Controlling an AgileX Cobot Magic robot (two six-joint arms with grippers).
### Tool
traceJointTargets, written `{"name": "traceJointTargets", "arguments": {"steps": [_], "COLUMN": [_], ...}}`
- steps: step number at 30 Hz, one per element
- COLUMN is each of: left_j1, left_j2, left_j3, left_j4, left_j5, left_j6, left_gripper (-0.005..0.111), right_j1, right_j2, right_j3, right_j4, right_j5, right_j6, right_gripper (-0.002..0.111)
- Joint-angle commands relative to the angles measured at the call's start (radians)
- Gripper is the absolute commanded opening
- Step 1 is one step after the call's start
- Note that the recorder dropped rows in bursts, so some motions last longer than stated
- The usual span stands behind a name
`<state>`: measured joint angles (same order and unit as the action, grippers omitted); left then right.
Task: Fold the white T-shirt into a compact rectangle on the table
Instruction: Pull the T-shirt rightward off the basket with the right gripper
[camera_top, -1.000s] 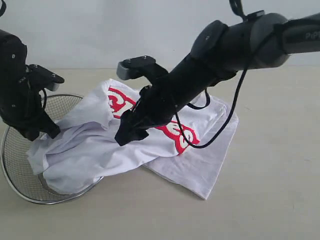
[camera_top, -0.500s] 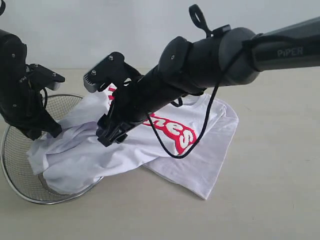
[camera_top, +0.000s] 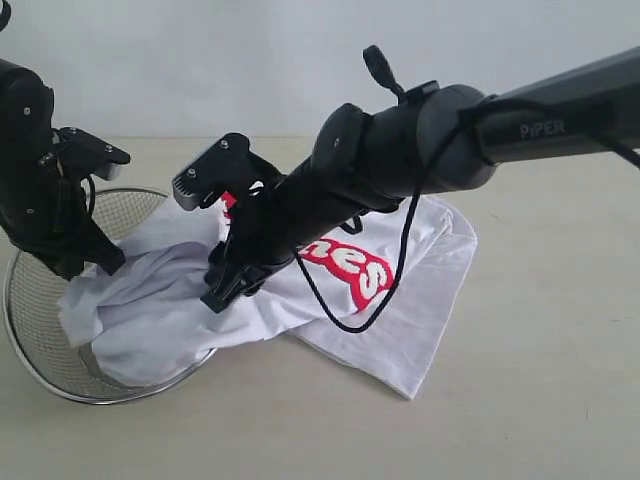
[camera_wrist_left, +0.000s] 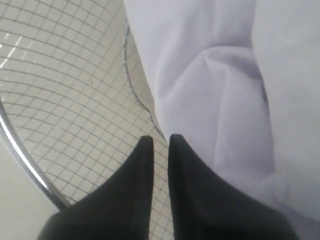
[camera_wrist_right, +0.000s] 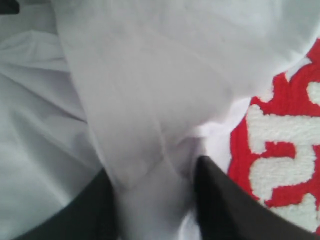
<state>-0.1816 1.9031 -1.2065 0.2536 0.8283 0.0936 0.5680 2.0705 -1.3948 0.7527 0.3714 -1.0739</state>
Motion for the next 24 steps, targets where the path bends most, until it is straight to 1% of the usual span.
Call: {"name": "traceJointTargets", "arguments": {"steps": [1,2,3,8,10,11,13,14,15,18,24], "left_j1": [0.002,0.002,0.002,0.002,0.002,0.002,0.002,0.002,0.002,0.002,0.002], "left_j2": [-0.01,-0.01,-0.01,-0.01,-0.01,-0.01,-0.01,-0.01,-0.01,-0.01,-0.012], "left_j3": [-0.005,-0.005,-0.005,-0.005,-0.005,-0.005,-0.005,-0.005,-0.005,-0.005,-0.005], "left_j4": [-0.01,-0.01,-0.007,-0.004,-0.004,-0.004,0.0,0.0,0.001,0.013,0.031], "left_j5": [-0.001,-0.001,-0.001,0.001,0.005,0.007,0.009,0.009,0.011,0.019,0.036], "left_j6": [0.004,0.004,0.004,0.004,0.004,0.004,0.004,0.004,0.004,0.004,0.004], "left_gripper": [0.008,0.008,0.008,0.008,0.008,0.008,0.008,0.008,0.008,0.008,0.008], "right_j1": [0.002,0.002,0.002,0.0,0.0,-0.004,-0.034,-0.066,-0.086,-0.178,-0.25], "right_j2": [0.0,-0.002,-0.014,-0.112,-0.155,-0.179,-0.213,-0.227,-0.235,-0.285,-0.307], "right_j3": [-0.003,-0.003,-0.003,-0.003,-0.003,-0.003,-0.003,-0.003,-0.003,-0.003,-0.003], "right_j4": [-0.004,-0.002,-0.002,-0.004,-0.037,-0.089,-0.193,-0.253,-0.277,-0.288,-0.292], "right_j5": [-0.004,-0.004,-0.004,-0.015,-0.03,-0.03,0.011,0.035,0.047,0.079,0.163], "right_j6": [0.002,0.013,0.021,0.058,0.084,0.129,0.226,0.3,0.323,0.333,0.313], "right_gripper": [0.005,0.0,0.0,0.0,0.0,0.0,0.0,0.0,0.0,0.0,0.0]}}
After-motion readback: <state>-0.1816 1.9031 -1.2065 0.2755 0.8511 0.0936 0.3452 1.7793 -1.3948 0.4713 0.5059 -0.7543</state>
